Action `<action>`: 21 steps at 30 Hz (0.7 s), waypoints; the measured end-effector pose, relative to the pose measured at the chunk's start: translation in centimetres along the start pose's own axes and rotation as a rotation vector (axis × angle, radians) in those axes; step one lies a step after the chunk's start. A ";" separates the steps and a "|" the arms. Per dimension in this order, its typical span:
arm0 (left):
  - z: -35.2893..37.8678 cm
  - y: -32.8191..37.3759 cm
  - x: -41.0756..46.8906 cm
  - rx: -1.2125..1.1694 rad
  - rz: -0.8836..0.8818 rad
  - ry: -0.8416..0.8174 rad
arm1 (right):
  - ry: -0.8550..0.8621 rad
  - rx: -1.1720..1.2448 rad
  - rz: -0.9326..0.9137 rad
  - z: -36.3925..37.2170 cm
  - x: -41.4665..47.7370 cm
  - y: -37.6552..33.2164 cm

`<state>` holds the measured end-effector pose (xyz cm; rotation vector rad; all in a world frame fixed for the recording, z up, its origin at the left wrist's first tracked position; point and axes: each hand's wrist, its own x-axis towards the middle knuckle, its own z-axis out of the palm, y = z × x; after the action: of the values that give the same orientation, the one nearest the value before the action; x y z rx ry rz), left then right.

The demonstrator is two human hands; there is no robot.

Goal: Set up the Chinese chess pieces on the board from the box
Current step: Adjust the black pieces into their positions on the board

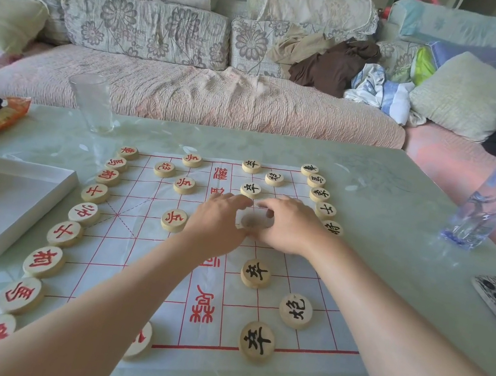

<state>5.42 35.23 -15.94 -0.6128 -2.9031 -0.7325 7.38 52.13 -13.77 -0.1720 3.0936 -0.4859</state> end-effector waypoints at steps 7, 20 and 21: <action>-0.3 -0.2 -0.1 -0.037 -0.045 -0.059 | -0.001 0.081 -0.069 -0.1 -0.7 -0.2; -0.5 -0.5 0.1 0.030 0.034 -0.059 | -0.024 0.094 -0.040 0.2 -1.1 -0.1; -0.6 -0.5 0.2 0.033 0.033 -0.067 | -0.029 0.090 -0.035 0.1 -1.0 -0.1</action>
<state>5.03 34.66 -15.59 -0.6926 -2.9514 -0.6715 8.39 52.12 -13.90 -0.2310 3.0374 -0.6164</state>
